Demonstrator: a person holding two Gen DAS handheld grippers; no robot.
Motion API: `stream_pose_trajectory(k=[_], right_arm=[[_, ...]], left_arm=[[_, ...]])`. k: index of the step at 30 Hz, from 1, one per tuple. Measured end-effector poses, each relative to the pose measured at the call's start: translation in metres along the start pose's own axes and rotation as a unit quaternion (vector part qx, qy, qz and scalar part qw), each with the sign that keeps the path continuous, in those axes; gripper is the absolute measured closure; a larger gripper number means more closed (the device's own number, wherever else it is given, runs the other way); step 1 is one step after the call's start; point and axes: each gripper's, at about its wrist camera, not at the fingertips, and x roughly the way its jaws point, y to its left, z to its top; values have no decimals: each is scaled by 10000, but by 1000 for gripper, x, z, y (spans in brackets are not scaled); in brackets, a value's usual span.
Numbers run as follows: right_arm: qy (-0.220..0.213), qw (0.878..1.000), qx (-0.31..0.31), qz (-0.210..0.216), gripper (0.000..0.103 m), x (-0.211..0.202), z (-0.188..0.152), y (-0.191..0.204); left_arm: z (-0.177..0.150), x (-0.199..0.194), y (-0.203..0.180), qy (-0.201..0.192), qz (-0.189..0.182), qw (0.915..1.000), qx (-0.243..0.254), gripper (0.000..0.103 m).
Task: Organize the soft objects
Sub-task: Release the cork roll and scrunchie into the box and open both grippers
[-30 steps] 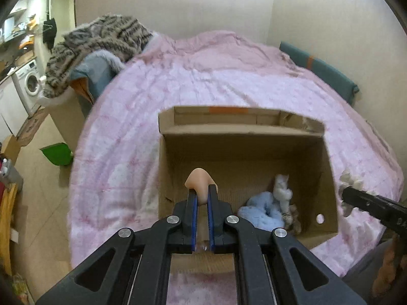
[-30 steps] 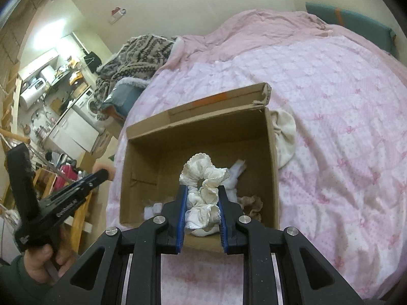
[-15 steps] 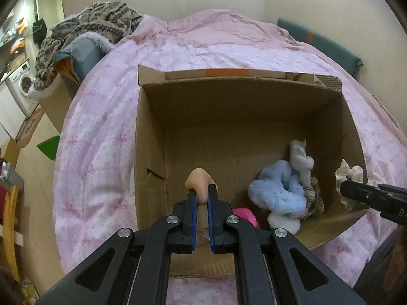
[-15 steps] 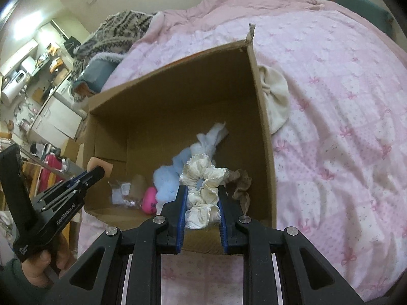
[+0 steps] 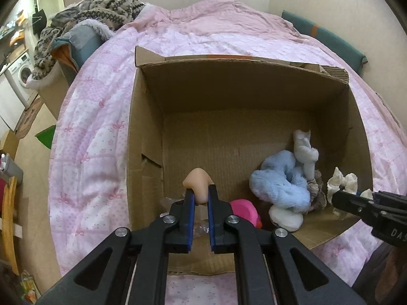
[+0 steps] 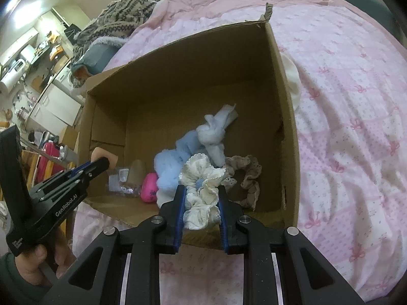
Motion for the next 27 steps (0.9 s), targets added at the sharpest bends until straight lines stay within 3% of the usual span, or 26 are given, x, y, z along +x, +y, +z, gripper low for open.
stream_pose_trajectory(k=[7,11,18,22,24,25,26,27], right_arm=[[151,9999,-66,-1,79,7,-1,3],[193,9998,-98,-8,78,10,-1,5],[214,9997,-46,135,75,12,1,5],[66,9997,16,214,73,6,3,2],[-74,9995,58,290,69,0,5,1],[-155,9993,75,334,58,-3,6,1],[-242,9990,88,353,40,-6,7,0],[-348,9987,98,349,36,-10,7,0]], left_arm=[[-2,2,-4,66,-102,9999,15,96],[-3,2,-9,115,-158,9998,95,85],[-6,0,-12,91,-239,9996,126,82],[-4,-5,-10,28,-272,9996,6,74],[-3,-12,-10,-89,-305,9995,-37,64],[-2,-16,-10,-170,-287,9994,-49,50],[-2,-21,-10,-267,-209,9994,-45,35],[-2,-26,-9,-371,-124,9992,-49,30]])
